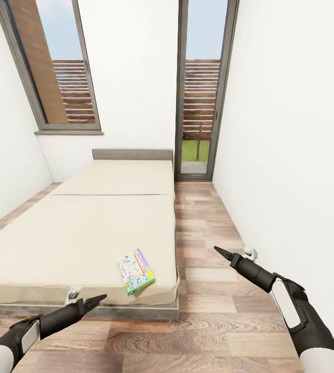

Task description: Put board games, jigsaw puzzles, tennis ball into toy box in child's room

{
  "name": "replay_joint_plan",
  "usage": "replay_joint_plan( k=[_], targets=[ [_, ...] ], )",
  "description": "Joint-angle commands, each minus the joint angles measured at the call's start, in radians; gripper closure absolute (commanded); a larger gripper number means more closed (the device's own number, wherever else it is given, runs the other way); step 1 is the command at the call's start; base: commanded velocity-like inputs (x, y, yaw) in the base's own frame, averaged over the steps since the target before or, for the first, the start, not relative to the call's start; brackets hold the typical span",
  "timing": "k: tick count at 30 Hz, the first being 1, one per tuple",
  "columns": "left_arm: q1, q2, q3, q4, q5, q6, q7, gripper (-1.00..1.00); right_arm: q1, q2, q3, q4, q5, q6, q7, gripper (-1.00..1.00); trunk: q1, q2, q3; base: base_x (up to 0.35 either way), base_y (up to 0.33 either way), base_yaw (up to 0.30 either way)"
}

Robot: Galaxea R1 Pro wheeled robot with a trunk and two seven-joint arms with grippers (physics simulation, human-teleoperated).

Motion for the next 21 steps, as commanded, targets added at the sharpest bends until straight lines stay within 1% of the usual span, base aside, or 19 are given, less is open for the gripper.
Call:
replay_joint_plan(
  k=[1, 4, 6, 9, 10, 12, 13, 15, 16, 21],
  targets=[
    [-0.001, 0.000, -0.001, -0.001, 0.004, 0.022, -0.004, -1.00, -0.001, 0.001, -0.001, -0.001, -0.005, 0.007, 0.001, -1.00, 0.004, -0.008, -0.004, 0.000, 0.000, 0.000],
    [-0.005, 0.002, 0.004, -0.002, 0.005, 0.068, -0.009, -1.00, -0.001, 0.006, 0.001, -0.006, 0.001, 0.007, -0.001, -1.00, 0.015, -0.029, -0.014, 0.000, 0.000, 0.000],
    [-0.005, 0.002, 0.012, -0.002, 0.005, 0.082, -0.010, -1.00, -0.001, 0.007, 0.002, -0.008, 0.003, 0.007, -0.002, -1.00, 0.023, -0.043, -0.020, 0.000, 0.000, 0.000],
    [-0.006, 0.003, 0.040, -0.002, 0.005, 0.104, -0.012, -1.00, -0.001, 0.008, 0.003, -0.011, 0.005, 0.006, -0.003, -1.00, 0.034, -0.064, -0.029, 0.000, 0.000, 0.000],
    [-0.007, 0.004, 0.058, -0.003, 0.005, 0.118, -0.013, -1.00, -0.001, 0.008, 0.003, -0.012, 0.005, 0.006, -0.003, -1.00, 0.038, -0.071, -0.032, 0.000, 0.000, 0.000],
    [-0.007, 0.006, 0.076, -0.003, 0.005, 0.136, -0.014, -1.00, -0.001, 0.008, 0.004, -0.012, 0.006, 0.006, -0.004, -1.00, 0.046, -0.085, -0.039, 0.000, 0.000, 0.000],
    [-0.008, 0.006, 0.093, -0.005, 0.005, 0.158, -0.015, -1.00, -0.001, 0.008, 0.004, -0.012, 0.006, 0.006, -0.004, -1.00, 0.050, -0.092, -0.042, 0.000, 0.000, 0.000],
    [-0.010, 0.007, 0.107, -0.010, 0.005, 0.183, -0.016, -1.00, -0.001, 0.008, 0.004, -0.011, 0.006, 0.006, -0.005, -1.00, 0.057, -0.106, -0.048, 0.000, 0.000, 0.000],
    [-0.014, 0.005, 0.125, -0.037, 0.004, 0.232, -0.021, -1.00, -0.001, 0.009, 0.006, -0.011, 0.006, 0.007, -0.009, -1.00, 0.061, -0.113, -0.051, 0.000, 0.000, 0.000],
    [-0.015, 0.004, 0.132, -0.053, 0.004, 0.255, -0.032, -1.00, -0.001, 0.010, 0.007, -0.011, 0.006, 0.007, -0.013, -1.00, 0.080, -0.148, -0.067, 0.000, 0.000, 0.000]
  ],
)
